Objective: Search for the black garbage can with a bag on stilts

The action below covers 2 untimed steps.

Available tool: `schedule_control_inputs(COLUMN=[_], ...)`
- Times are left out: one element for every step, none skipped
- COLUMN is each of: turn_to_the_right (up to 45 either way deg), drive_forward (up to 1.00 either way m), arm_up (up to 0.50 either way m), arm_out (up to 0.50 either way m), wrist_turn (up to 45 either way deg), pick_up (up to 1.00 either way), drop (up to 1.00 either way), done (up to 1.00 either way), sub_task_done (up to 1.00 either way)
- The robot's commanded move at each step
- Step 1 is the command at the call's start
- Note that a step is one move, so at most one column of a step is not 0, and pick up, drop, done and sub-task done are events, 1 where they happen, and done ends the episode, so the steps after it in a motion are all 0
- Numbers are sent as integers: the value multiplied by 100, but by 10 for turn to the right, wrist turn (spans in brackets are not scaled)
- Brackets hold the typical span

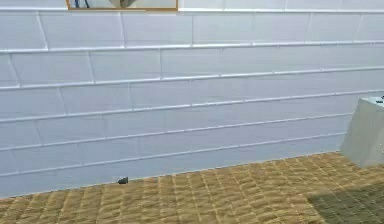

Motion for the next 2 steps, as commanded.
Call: schedule_control_inputs(turn_to_the_right=[390,0], drive_forward=[0,100], arm_up=[0,0], arm_out=[0,0], wrist_turn=[0,0], pick_up=[0,0], drop=[0,0], done=[0,0], sub_task_done=[0,0])
